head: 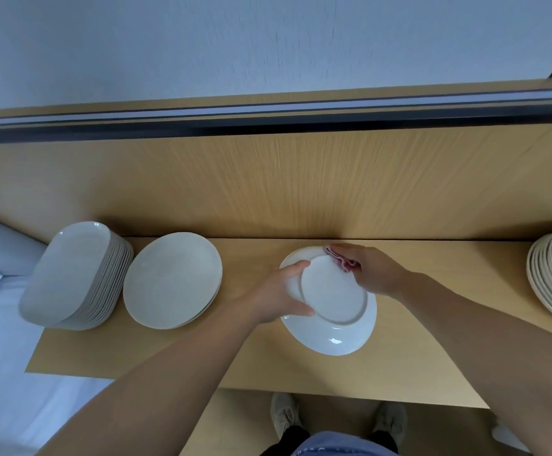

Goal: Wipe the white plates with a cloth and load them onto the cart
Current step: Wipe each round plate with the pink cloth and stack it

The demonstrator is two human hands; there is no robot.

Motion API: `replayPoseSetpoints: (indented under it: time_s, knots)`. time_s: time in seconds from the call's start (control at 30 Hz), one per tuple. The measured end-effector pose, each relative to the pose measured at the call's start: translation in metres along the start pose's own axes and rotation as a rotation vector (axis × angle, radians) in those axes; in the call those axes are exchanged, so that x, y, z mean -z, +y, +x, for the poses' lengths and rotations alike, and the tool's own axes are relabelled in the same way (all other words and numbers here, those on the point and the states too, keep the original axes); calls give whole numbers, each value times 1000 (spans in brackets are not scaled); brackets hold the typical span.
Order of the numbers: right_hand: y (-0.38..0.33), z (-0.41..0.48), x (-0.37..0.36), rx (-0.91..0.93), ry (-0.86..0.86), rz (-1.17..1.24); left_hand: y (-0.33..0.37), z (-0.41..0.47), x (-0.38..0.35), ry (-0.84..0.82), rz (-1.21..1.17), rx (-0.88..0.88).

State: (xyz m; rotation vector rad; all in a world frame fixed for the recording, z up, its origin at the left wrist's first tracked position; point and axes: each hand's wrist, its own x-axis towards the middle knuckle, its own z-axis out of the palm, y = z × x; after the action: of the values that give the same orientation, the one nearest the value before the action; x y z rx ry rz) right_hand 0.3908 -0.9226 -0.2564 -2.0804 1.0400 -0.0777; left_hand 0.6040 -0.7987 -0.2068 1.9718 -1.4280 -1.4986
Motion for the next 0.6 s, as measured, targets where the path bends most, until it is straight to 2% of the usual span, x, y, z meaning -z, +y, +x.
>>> replayPoseSetpoints:
  time_s: [0.2, 0.33, 0.6]
  knots:
    - [-3, 20, 8, 57, -71, 51, -5, 3, -8, 95, -56, 41]
    - [-1, 7, 2, 36, 34, 72, -12, 6, -17, 131, -108, 43]
    - [2, -58, -23, -198, 278, 287, -16, 0, -27, 171, -114, 30]
